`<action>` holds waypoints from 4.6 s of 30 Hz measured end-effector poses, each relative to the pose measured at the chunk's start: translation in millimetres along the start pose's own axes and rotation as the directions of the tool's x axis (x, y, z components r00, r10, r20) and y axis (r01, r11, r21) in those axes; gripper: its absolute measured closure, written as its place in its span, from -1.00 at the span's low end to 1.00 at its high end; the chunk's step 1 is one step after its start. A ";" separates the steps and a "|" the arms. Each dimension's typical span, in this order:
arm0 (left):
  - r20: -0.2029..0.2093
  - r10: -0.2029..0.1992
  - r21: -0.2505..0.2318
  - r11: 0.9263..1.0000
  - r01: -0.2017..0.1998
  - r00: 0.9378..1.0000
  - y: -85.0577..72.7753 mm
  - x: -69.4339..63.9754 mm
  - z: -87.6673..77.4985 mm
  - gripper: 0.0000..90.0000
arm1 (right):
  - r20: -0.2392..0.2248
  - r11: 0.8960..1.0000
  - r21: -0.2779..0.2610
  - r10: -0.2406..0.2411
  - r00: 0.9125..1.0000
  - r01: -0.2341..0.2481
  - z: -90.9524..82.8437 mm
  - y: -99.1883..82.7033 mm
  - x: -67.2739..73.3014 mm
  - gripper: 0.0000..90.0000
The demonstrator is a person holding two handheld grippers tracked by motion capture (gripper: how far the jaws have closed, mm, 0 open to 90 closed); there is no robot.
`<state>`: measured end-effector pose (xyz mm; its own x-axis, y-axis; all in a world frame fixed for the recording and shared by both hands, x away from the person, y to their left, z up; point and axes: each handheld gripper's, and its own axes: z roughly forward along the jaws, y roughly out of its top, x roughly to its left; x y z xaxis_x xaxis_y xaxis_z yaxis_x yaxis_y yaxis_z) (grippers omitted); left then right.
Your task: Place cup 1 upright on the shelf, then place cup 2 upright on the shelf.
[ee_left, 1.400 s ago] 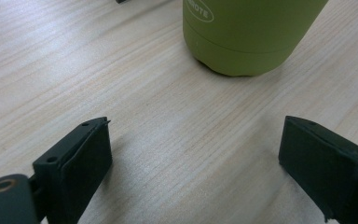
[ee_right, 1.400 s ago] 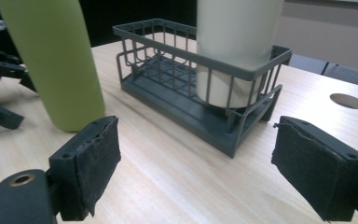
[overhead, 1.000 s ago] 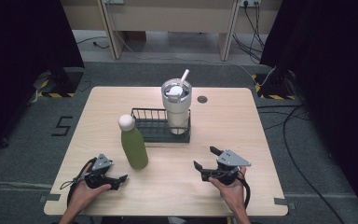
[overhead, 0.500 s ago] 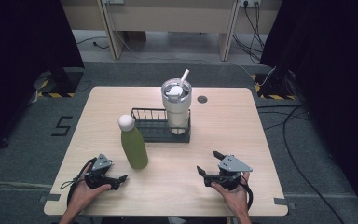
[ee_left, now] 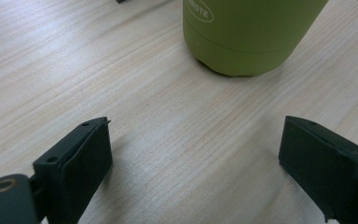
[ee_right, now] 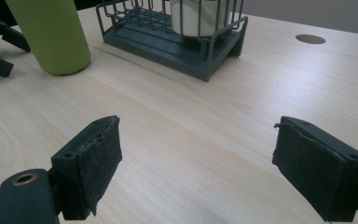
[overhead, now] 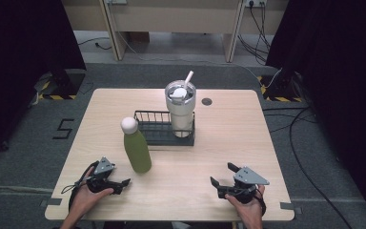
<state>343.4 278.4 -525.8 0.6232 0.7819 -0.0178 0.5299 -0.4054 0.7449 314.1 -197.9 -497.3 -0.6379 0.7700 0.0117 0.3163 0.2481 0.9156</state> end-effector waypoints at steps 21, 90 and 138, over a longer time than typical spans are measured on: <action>0.001 -0.001 0.000 1.000 0.001 1.000 0.0 0.2 0.1 -0.81 | 0.003 0.993 0.117 0.017 1.000 -0.017 -6.5 -21.0 0.3 -0.66; 0.073 0.022 -0.217 0.976 -0.006 0.997 3.3 -6.2 -14.9 -0.67 | 0.018 0.956 0.293 -0.009 1.000 0.003 -7.5 -35.0 6.0 -0.86; 0.132 0.012 -0.314 0.949 0.030 0.991 36.3 -14.2 5.2 -0.67 | 0.015 0.958 0.288 -0.008 1.000 0.004 -8.1 -36.3 6.8 -0.88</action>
<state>356.8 250.1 -502.1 0.7000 0.7076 -0.0969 0.3414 -0.2123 0.9156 292.6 -206.5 -527.2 -0.6302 0.7765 -0.0016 0.5030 0.4098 0.7610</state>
